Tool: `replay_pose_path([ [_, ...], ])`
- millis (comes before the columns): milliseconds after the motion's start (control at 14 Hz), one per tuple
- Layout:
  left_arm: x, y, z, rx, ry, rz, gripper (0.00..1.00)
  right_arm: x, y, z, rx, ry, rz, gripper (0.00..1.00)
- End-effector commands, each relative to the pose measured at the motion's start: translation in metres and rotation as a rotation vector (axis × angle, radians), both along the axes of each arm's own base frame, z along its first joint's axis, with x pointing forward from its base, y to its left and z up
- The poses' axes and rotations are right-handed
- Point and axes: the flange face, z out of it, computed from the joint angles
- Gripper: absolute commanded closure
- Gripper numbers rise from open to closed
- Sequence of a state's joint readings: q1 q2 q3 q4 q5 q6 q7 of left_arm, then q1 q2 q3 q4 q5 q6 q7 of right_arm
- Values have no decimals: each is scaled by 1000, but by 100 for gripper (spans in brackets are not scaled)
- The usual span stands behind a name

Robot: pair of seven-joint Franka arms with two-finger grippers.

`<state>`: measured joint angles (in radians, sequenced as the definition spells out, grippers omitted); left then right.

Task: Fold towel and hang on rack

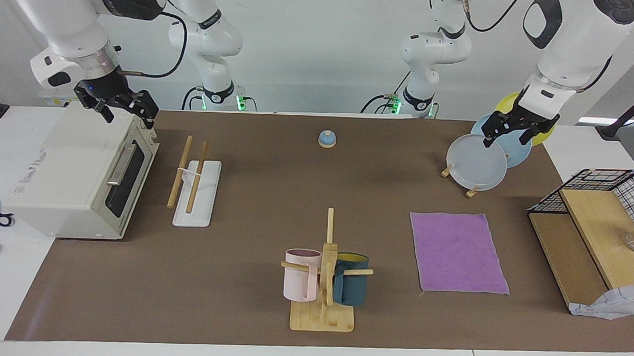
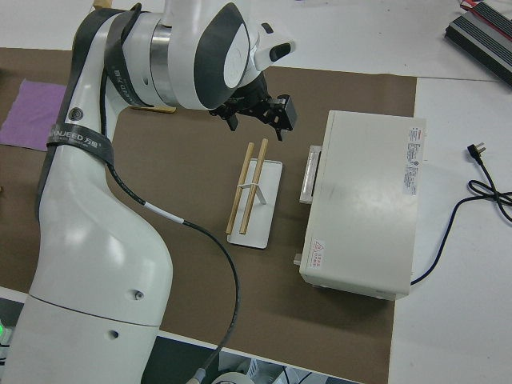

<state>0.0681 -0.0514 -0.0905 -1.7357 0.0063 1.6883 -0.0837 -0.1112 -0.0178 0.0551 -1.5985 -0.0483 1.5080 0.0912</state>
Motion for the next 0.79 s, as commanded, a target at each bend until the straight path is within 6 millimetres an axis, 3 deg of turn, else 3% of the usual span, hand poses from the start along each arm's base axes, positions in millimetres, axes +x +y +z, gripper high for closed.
replay_pose_path([
  [0, -1, 31, -37, -11, -28, 56, 0, -3, 3, -1, 20, 6, -2, 0],
  [143, 5, 46, -77, -17, -21, 82, 0, -2, 10, -1, 20, 0, 15, 0],
  [429, 41, 66, -158, -89, -11, 180, 0, 1, 14, -2, 20, -23, 16, 0],
  [714, 52, 68, -207, -133, -23, 232, 0, 0, 13, -4, 34, -16, 16, 0],
])
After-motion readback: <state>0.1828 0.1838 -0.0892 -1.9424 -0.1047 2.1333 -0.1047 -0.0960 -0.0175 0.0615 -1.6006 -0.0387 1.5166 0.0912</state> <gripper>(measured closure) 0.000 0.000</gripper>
